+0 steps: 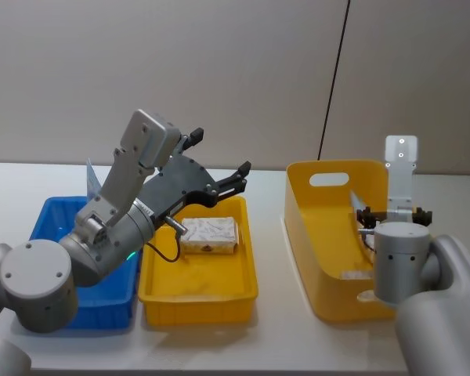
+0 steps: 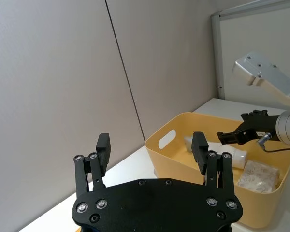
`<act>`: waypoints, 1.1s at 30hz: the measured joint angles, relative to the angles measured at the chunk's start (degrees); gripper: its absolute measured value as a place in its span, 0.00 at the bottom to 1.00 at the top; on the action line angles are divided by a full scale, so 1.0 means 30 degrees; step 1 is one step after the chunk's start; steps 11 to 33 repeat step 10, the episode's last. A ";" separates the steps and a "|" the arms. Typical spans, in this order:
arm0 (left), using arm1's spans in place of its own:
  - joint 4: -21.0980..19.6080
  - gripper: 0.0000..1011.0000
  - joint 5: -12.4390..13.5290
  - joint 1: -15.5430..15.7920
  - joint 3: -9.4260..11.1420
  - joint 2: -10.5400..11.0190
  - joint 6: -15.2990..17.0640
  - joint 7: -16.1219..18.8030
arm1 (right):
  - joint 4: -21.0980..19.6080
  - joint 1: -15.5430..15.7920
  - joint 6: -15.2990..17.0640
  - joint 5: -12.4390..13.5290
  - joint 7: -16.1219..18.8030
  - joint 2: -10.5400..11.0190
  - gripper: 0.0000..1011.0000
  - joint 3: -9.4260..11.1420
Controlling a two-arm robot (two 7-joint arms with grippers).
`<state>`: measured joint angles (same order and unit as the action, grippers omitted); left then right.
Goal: Bimanual collaborative sorting of washing and personal care products
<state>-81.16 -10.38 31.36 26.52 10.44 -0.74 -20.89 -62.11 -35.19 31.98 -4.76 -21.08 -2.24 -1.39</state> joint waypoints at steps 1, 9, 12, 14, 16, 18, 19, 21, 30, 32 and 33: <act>0.0001 0.99 0.0000 -0.0001 0.0000 0.0000 0.0001 0.0000 | -0.0016 0.0013 0.0001 -0.0001 -0.0015 0.0000 0.99 0.0039; 0.0001 0.99 0.0000 -0.0001 0.0000 0.0000 0.0001 0.0000 | -0.0185 0.0122 0.0014 -0.0018 -0.0147 -0.0004 0.99 0.0325; 0.0001 0.99 0.0001 -0.0001 0.0001 0.0000 0.0001 0.0000 | -0.0196 0.0126 0.0017 -0.0020 -0.0155 -0.0004 0.99 0.0342; 0.0001 0.99 0.0001 -0.0001 0.0001 0.0000 0.0001 0.0000 | -0.0196 0.0126 0.0017 -0.0020 -0.0155 -0.0004 0.99 0.0342; 0.0001 0.99 0.0001 -0.0001 0.0001 0.0000 0.0001 0.0000 | -0.0196 0.0126 0.0017 -0.0020 -0.0155 -0.0004 0.99 0.0342; 0.0001 0.99 0.0001 -0.0001 0.0001 0.0000 0.0001 0.0000 | -0.0196 0.0126 0.0017 -0.0020 -0.0155 -0.0004 0.99 0.0342; 0.0001 0.99 0.0001 -0.0001 0.0001 0.0000 0.0001 0.0000 | -0.0196 0.0126 0.0017 -0.0020 -0.0155 -0.0004 0.99 0.0342; 0.0001 0.99 0.0001 -0.0001 0.0001 0.0000 0.0001 0.0000 | -0.0196 0.0126 0.0017 -0.0020 -0.0155 -0.0004 0.99 0.0342; 0.0001 0.99 0.0001 -0.0001 0.0001 0.0000 0.0001 0.0000 | -0.0196 0.0126 0.0017 -0.0020 -0.0155 -0.0004 0.99 0.0342; 0.0001 0.99 0.0001 -0.0001 0.0001 0.0000 0.0001 0.0000 | -0.0196 0.0126 0.0017 -0.0020 -0.0155 -0.0004 0.99 0.0342; 0.0001 0.99 0.0001 -0.0001 0.0001 0.0000 0.0001 0.0000 | -0.0196 0.0126 0.0017 -0.0020 -0.0155 -0.0004 0.99 0.0342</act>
